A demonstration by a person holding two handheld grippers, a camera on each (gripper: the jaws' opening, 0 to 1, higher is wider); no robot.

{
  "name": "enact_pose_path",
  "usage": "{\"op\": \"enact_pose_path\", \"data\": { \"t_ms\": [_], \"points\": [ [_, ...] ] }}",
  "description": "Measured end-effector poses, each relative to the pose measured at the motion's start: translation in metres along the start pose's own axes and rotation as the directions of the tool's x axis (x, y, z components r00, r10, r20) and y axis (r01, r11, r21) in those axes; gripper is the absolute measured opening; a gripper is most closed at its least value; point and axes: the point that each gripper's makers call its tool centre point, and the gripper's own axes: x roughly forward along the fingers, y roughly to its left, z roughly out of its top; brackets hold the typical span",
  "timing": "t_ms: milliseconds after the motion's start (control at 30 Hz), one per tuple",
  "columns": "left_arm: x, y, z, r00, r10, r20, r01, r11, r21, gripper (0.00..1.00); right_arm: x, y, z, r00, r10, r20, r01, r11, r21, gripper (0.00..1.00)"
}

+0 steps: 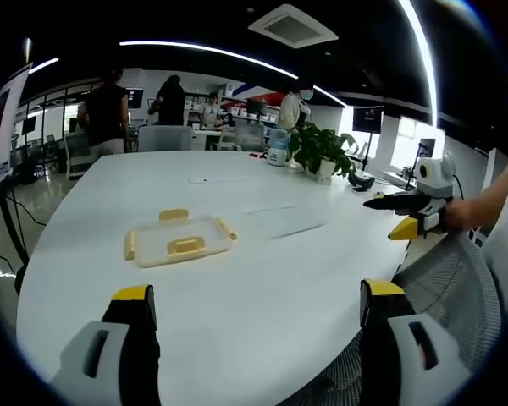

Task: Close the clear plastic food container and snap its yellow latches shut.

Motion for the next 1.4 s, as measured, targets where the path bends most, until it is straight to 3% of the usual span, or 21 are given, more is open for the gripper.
{"op": "enact_pose_path", "data": {
  "t_ms": [333,967,1100,1400],
  "points": [
    [0.0,-0.004,-0.004,1.0,-0.015,-0.015,0.015,1.0,-0.003,0.99,-0.003,-0.003,-0.002,1.0,-0.019,-0.004,0.019,1.0,0.006,0.94],
    [0.002,-0.003,0.0,1.0,-0.005,-0.017,0.005,1.0,0.003,0.99,0.001,0.002,0.001,1.0,0.012,-0.012,-0.012,1.0,-0.024,0.94],
    [0.002,-0.005,-0.001,1.0,-0.01,-0.028,0.01,1.0,0.014,0.98,0.005,0.006,-0.002,0.999,0.033,-0.043,-0.034,0.999,-0.041,0.94],
    [0.004,0.011,0.015,1.0,-0.021,-0.022,0.022,0.999,0.029,0.97,0.022,0.01,0.014,0.995,0.084,-0.051,-0.089,0.991,-0.097,0.89]
  ]
}}
